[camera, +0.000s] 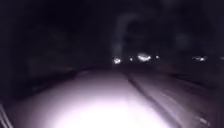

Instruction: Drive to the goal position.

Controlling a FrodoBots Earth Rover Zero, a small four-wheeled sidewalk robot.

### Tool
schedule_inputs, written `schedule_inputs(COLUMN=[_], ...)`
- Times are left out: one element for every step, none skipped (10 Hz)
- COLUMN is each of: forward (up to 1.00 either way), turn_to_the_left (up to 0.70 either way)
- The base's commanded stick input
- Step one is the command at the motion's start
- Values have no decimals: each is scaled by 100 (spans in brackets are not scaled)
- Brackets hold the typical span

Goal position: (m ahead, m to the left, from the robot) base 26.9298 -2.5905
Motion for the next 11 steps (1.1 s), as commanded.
schedule_inputs(forward=[100, 100, 100, 100, 100, 100, 100, 100, 100, 100, 100], turn_to_the_left=[0, 0, 0, 0, -3, -9, -14, -20, -26, -27, -27])
